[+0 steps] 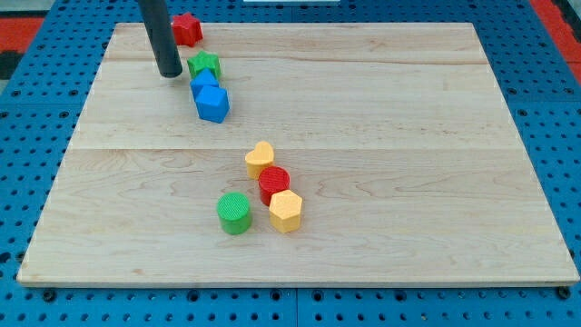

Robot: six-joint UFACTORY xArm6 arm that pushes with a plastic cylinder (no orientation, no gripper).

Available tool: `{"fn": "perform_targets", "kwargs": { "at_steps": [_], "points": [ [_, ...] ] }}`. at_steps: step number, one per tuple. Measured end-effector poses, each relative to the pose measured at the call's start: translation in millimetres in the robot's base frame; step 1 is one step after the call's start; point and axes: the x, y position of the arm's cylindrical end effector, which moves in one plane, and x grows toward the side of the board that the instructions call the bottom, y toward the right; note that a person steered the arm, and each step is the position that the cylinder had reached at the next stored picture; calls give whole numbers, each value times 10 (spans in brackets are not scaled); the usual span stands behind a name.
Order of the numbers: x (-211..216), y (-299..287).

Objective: Push green circle diagonally below blue triangle

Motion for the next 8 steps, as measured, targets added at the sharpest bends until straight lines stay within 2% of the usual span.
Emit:
{"fn": "perform_targets", "kwargs": {
  "at_steps": [1, 2, 3, 4, 5, 7, 8],
  "points": [
    [185, -115],
    [1081, -114],
    [1938, 146],
    [2517, 405],
    [2791, 1010],
    [2498, 1038],
    [2072, 871]
  ]
}}
